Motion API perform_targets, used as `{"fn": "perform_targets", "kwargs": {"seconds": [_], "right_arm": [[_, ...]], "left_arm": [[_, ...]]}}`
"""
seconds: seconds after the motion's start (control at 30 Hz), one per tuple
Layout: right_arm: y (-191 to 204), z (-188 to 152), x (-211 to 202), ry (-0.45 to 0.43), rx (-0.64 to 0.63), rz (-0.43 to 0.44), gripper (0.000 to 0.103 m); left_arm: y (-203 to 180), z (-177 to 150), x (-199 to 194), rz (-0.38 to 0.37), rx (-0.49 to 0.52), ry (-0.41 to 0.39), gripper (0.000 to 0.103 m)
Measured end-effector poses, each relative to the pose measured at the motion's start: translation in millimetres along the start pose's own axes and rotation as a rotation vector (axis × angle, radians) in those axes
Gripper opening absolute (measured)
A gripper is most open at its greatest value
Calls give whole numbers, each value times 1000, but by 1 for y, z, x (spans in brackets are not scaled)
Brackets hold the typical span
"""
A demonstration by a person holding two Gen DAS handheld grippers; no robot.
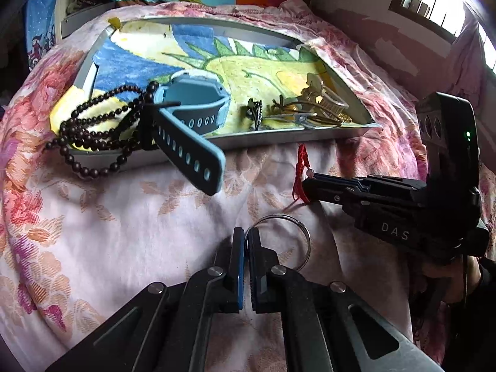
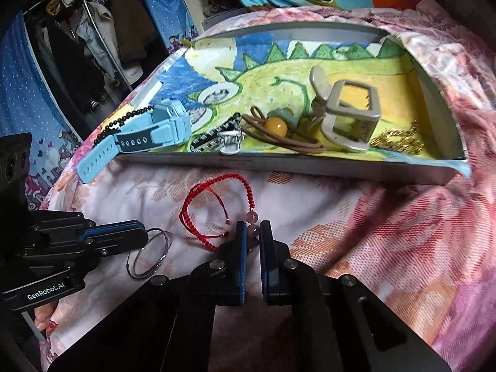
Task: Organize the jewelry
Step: 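Grasp the silver hoop rings with the left tool while the right tool grasps the red string bracelet, then carry both items into the tray and open both tools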
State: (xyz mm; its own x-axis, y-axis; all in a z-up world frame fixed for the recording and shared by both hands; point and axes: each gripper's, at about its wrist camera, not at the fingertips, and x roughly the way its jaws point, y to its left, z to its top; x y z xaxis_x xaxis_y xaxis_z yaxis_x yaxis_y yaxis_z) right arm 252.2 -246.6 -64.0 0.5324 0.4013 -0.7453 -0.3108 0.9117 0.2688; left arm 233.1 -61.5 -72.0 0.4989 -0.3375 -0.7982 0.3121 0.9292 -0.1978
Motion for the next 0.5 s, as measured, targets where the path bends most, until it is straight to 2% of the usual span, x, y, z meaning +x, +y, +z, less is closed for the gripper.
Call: {"fn": "perform_targets", "kwargs": {"seconds": [0.3,0.5], "right_arm": [[7,3,-31,-65,-23,-30,7],[9,11,-65,-157,-30,-35,7]], "left_arm": [[-6,0,-17,-3,28,-78,3],[-12,3,-37,-30,48,-177,3]]}}
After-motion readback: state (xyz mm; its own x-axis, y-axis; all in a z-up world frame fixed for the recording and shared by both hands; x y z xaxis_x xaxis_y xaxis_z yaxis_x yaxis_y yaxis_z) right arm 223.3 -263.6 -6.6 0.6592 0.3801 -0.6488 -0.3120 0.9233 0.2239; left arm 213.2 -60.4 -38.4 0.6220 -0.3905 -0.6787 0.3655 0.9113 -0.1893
